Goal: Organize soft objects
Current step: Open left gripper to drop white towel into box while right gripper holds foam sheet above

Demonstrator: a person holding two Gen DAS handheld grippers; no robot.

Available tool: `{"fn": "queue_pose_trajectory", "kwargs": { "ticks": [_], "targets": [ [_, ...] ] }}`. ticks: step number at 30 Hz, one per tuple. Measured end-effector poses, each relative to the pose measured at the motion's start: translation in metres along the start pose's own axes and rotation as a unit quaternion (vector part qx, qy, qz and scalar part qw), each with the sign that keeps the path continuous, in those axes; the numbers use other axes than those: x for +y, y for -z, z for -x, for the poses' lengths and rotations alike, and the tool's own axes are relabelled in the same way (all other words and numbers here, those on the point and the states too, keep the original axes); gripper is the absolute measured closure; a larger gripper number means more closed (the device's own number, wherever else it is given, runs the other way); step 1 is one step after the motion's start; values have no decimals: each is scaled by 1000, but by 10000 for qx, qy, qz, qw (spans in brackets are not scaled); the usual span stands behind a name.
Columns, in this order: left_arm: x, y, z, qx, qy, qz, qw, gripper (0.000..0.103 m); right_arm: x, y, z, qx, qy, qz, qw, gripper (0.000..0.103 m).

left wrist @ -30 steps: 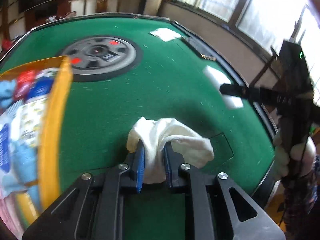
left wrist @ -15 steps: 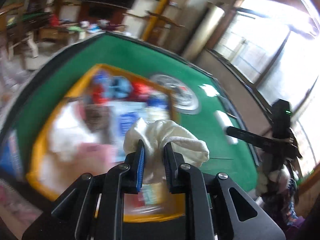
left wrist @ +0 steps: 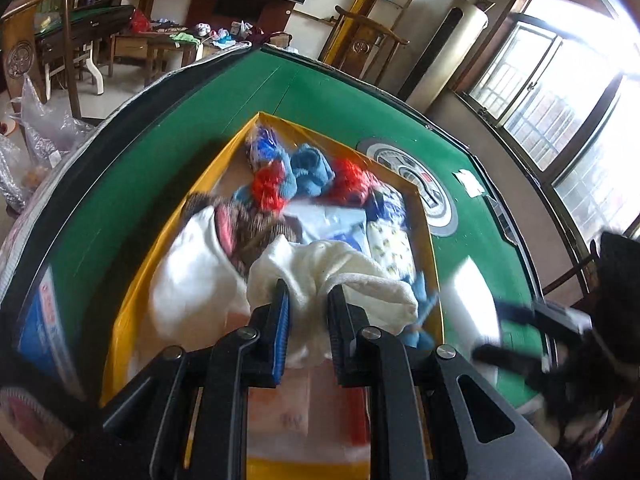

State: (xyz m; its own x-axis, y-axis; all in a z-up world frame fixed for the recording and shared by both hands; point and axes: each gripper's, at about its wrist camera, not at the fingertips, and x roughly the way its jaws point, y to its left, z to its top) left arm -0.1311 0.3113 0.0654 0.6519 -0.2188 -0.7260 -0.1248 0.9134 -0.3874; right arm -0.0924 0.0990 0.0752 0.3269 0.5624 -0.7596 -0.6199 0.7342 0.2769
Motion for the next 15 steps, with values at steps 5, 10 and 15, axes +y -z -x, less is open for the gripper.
{"fn": "queue_pose_trajectory", "kwargs": {
  "ticks": [5,10,15],
  "targets": [
    [6,-24,-16,139,148,118,9997,88,20,8,-5,149,-122,193,9996,41],
    [1,-43,-28,261,204,24,9994,88,40,16,-16,339,-269,446,9981,41],
    [-14,-58,-37,463,381,-318,9977,88,58,19,-30,527,-729,589,9942,41]
  ]
}}
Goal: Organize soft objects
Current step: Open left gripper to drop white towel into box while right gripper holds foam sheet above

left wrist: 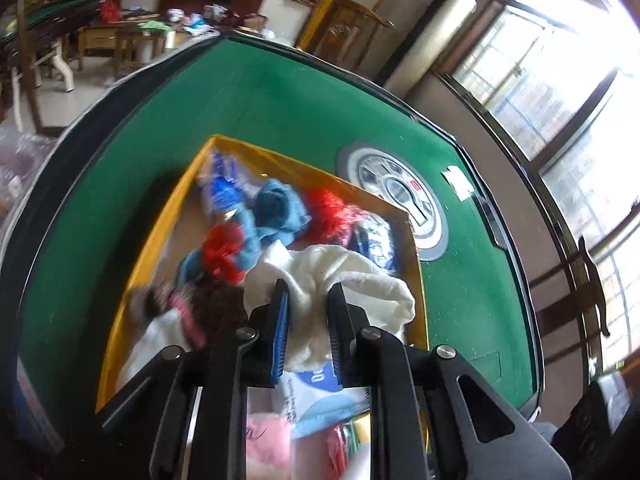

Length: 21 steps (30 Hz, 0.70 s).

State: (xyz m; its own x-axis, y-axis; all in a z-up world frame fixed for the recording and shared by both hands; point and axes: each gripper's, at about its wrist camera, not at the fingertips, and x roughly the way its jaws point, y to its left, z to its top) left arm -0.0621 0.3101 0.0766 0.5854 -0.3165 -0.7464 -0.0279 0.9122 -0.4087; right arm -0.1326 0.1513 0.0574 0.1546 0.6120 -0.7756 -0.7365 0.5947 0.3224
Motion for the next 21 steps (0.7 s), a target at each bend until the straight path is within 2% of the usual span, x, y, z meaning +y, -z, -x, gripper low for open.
{"fn": "queue_pose_trajectory", "kwargs": {
  "ticks": [3,7,10,11,12,14,17,18,21],
  "targets": [
    [-11,-5,-7,113,-67,-300,9995,88,5,-4,-12,63,-157,21,9999,41],
    [-17,-6,-13,214,6,-475,9986,88,-6,-11,-32,167,-571,-403,9974,41],
    [-19,-6,-16,245,57,-496,9984,80,-15,-9,-42,297,-892,-698,9931,41],
    [-18,-6,-16,238,71,-489,9985,72,-16,-7,-45,356,-907,-702,9928,41],
    [-18,-7,-16,228,94,-481,9985,64,-14,-4,-47,366,-841,-623,9938,41],
    [-17,-8,-13,133,220,-449,9987,55,-8,-2,-47,373,-607,-418,9966,41],
    [-18,-9,-2,-13,489,-445,9978,45,3,-1,-48,308,-107,-98,9994,41],
    [-19,-10,2,-53,558,-441,9975,40,3,-1,-48,292,-102,-92,9995,41],
    [-16,-11,21,-270,640,-382,9969,36,-2,-4,-48,213,-211,-221,9993,41]
  ]
}}
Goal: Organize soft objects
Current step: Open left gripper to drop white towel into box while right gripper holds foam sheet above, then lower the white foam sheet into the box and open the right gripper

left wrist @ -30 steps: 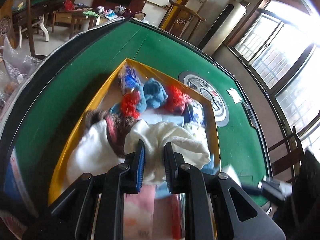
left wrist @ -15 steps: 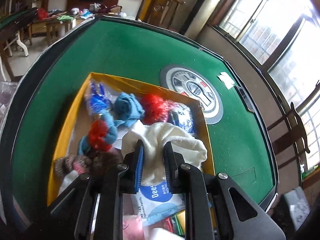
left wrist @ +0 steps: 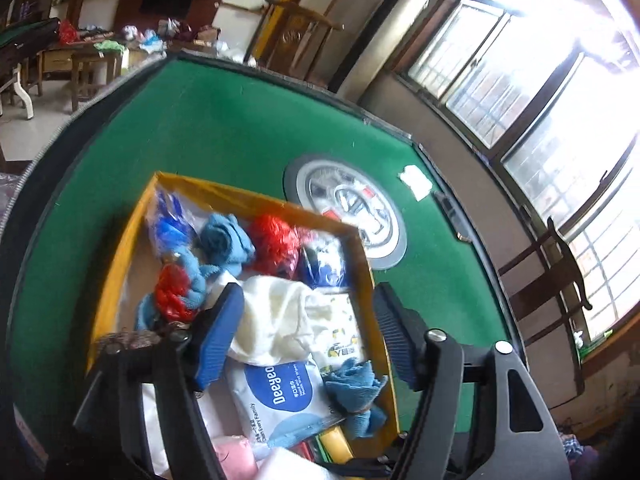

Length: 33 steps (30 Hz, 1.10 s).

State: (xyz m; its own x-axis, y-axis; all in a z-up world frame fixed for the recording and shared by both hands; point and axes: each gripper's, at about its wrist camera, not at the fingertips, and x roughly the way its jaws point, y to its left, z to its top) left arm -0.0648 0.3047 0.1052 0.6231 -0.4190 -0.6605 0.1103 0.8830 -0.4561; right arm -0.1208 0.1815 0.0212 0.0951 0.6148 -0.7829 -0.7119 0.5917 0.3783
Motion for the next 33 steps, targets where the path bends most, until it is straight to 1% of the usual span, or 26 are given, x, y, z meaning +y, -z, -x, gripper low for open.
{"fn": "queue_pose_trajectory", "kwargs": {
  "ticks": [4,6,7,10,13,15,16,19,20,24,27,29,30,31,33],
  "targets": [
    [12,3,39,-501,-16,308,9983,34,-9,-2,2,-91,-63,-128,9999,41],
    [21,8,59,-730,-7,500,9961,31,-16,-5,9,-244,-120,-227,9994,41],
    [26,12,68,-825,11,588,9949,31,-19,-9,13,-359,-138,-301,9988,41],
    [38,24,89,-1002,22,818,9916,30,-27,-16,17,-445,-107,-440,9980,41],
    [48,34,97,-978,-40,964,9905,28,-31,-27,9,-383,-90,-564,9976,40],
    [50,40,98,-946,-38,1008,9904,28,-30,-30,-1,-219,-7,-592,9980,40],
    [52,43,98,-927,-29,1035,9903,28,-29,-26,-5,-131,22,-579,9982,40],
    [55,50,98,-916,18,1070,9900,28,-12,-21,-11,75,95,-468,9988,37],
    [56,52,98,-928,21,1067,9899,28,-9,-18,-11,129,113,-395,9991,34],
    [55,58,98,-1019,-65,978,9900,28,-3,-10,-2,287,58,-177,9994,30],
    [50,63,102,-1136,-341,805,9897,28,-4,-9,7,292,-74,-140,9994,29],
    [41,65,107,-1279,-664,616,9876,27,-9,-5,18,172,-58,-171,9997,29],
    [36,67,111,-1378,-843,495,9856,22,-11,-4,22,96,-47,-217,9997,29],
    [29,68,115,-1515,-1062,347,9821,20,-14,-3,25,9,-31,-291,9996,29],
    [12,72,125,-1915,-1504,63,9699,19,-24,-1,35,-177,65,-482,9987,29]
  ]
}}
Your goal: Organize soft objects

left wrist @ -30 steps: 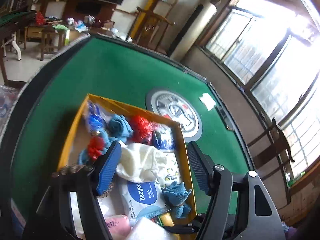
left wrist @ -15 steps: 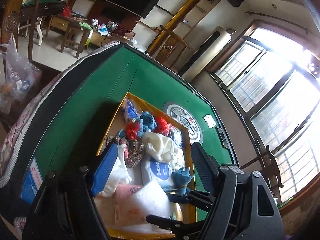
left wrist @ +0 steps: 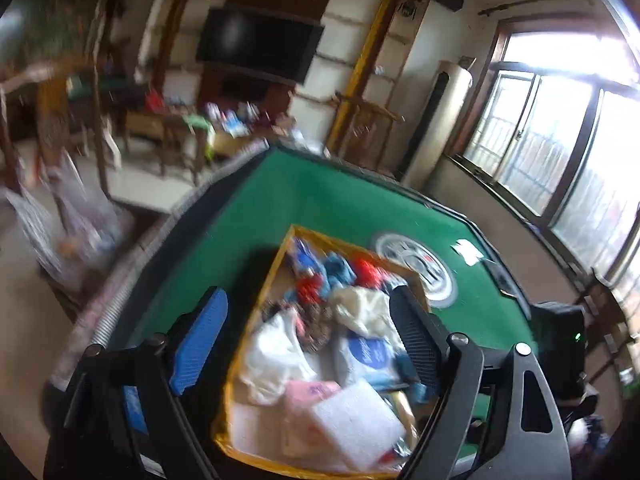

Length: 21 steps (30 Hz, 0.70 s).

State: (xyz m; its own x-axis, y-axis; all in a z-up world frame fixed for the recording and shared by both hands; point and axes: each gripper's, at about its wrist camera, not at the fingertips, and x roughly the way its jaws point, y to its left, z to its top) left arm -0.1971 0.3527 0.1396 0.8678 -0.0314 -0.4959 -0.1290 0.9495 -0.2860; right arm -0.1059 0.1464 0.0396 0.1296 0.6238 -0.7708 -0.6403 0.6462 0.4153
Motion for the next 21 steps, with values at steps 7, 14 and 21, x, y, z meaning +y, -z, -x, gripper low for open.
{"fn": "queue_pose_trajectory", "kwargs": {
  "ticks": [7,14,21],
  "targets": [
    [-42,14,74,-2057,-305,-209,9779,0,-38,4,46,-1085,609,-643,9901,29],
    [-49,15,7,-888,-423,366,9945,0,-47,21,76,-1853,1164,-768,9727,28],
    [-68,35,-24,-263,-1451,327,9885,0,-63,40,83,-1790,1409,-683,9713,28]
  ]
}}
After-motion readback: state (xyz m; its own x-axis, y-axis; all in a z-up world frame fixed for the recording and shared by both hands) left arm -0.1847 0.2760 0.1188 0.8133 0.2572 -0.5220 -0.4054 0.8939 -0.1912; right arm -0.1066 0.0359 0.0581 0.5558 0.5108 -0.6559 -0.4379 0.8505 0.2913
